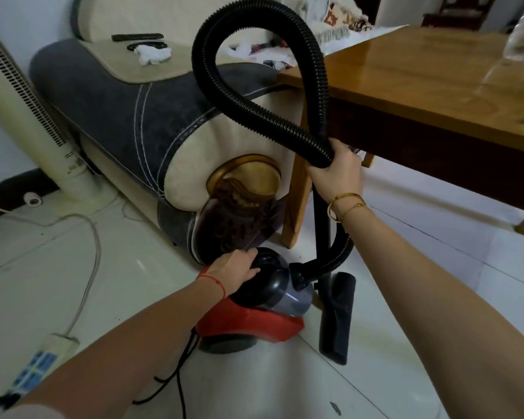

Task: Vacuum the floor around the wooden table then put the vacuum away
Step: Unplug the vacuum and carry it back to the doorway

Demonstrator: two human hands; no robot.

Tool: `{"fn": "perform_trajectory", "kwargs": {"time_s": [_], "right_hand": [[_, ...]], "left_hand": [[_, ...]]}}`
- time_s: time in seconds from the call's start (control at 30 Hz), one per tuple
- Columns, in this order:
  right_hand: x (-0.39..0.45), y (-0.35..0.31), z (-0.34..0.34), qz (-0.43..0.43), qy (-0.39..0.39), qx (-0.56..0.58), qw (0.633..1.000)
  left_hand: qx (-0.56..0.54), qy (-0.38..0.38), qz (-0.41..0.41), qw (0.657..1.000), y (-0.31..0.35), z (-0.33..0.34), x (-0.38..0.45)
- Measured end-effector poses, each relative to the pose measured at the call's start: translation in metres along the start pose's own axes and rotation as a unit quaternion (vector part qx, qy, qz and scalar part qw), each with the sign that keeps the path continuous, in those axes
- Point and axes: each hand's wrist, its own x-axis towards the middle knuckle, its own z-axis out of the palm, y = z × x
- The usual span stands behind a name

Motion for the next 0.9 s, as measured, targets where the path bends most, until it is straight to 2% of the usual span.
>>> {"fn": "perform_trajectory", "kwargs": {"time_s": [0.17,0.3,0.57,0.8,0.9], "right_hand": [[0.015,0.013,0.016,0.002,-0.050,-0.034,0.998],[0.009,0.020,0.023,-0.014,-0.088,-0.039,0.995],[-0.005,0.011,0.012,-0.031,-0.169,-0.072,0.982],[-0.042,-0.020,0.004,-0.061,-0.186,-0.091,0.976],[-0.067,-0.044,0.010,-0.117,-0.153,-0.086,0.977]], "left_hand": [[0.012,0.018,0.008,1.000,0.005,0.007,0.015],[0.016,0.070,0.022,0.997,0.005,0.018,0.017],[-0.086,0.120,0.025,0.989,-0.012,0.030,-0.011],[-0.105,0.141,-0.028,0.984,-0.055,0.036,-0.070],[-0.117,0.156,-0.061,0.979,-0.074,0.037,-0.100]]}}
